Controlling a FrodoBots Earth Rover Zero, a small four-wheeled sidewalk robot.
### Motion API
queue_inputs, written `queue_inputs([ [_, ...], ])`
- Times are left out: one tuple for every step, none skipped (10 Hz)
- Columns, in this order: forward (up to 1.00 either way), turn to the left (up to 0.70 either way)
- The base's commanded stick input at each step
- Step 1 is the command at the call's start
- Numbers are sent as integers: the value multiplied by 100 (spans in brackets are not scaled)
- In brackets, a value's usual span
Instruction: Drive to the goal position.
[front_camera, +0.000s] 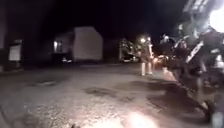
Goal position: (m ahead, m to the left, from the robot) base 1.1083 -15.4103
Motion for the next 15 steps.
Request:
queue_inputs([
  [70, 0],
  [70, 0],
  [70, 0],
  [70, 0],
  [70, 0],
  [70, -10],
  [70, -27],
  [70, -27],
  [70, -27],
  [70, -27],
  [70, -27],
  [70, -27],
  [70, -27],
  [70, -27],
  [70, -27],
])
